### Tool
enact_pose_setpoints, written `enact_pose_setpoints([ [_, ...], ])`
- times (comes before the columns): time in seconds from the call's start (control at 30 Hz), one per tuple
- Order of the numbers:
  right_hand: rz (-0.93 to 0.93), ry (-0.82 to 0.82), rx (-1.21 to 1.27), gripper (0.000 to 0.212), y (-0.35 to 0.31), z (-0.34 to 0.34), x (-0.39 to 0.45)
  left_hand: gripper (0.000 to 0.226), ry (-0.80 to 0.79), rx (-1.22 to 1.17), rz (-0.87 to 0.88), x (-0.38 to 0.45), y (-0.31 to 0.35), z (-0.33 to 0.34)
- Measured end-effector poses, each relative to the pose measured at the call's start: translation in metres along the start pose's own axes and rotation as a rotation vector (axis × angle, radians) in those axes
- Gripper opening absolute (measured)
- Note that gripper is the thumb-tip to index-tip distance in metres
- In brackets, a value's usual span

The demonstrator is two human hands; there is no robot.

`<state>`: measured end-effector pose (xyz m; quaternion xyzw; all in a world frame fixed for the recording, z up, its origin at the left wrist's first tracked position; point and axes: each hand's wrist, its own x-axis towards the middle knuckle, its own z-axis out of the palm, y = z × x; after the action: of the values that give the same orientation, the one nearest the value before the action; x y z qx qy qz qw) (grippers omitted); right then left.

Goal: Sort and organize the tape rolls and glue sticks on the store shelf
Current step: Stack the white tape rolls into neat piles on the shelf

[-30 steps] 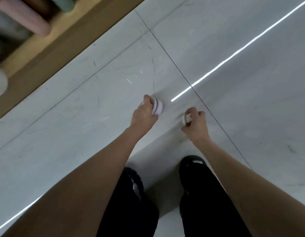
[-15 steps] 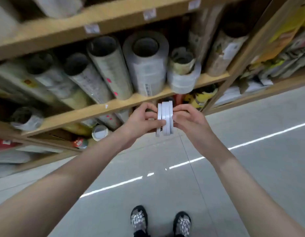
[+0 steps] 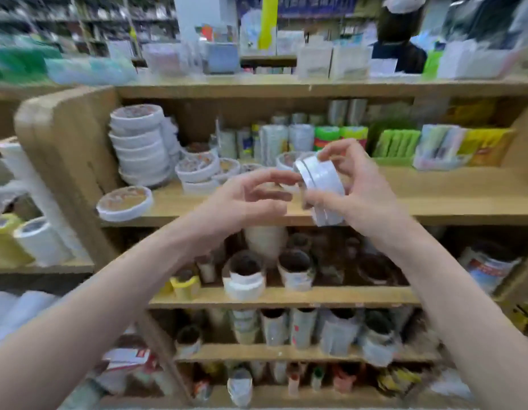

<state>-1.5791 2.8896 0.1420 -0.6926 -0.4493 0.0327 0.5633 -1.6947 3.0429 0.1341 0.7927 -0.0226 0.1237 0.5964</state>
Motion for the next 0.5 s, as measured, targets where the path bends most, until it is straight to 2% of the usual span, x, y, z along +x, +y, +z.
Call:
enact_pose_setpoints([
  [0.1,-0.157,-0.096,-0.194,0.049,-0.017,-0.005,0.057,0.034,0.181,0.141,0.071,0.02,0.013,-0.037],
  [0.2,-0.213,-0.159,-0.456,0.052,-0.004,-0.011,0.103,0.025,0.33,0.277,0.013,0.039,-0.002,-0.066],
  [0.27,-0.222,-0.183,-0.646,0.052,0.014,-0.016,0.123,0.022,0.345,0.393,-0.036,0.056,-0.024,-0.077],
  [0.33,-0.237,-0.198,-0.788,0.047,0.031,-0.022,0.129,0.024,0.331,0.498,-0.004,0.074,-0.045,-0.077],
  [0.4,-0.265,-0.248,-0.85,0.044,0.046,-0.024,0.13,0.031,0.333,0.714,0.175,0.092,-0.063,-0.068],
  [0.5,-0.285,-0.33,-0.853,0.044,0.063,-0.027,0.135,0.037,0.217,1.291,0.57,0.119,-0.089,-0.051],
])
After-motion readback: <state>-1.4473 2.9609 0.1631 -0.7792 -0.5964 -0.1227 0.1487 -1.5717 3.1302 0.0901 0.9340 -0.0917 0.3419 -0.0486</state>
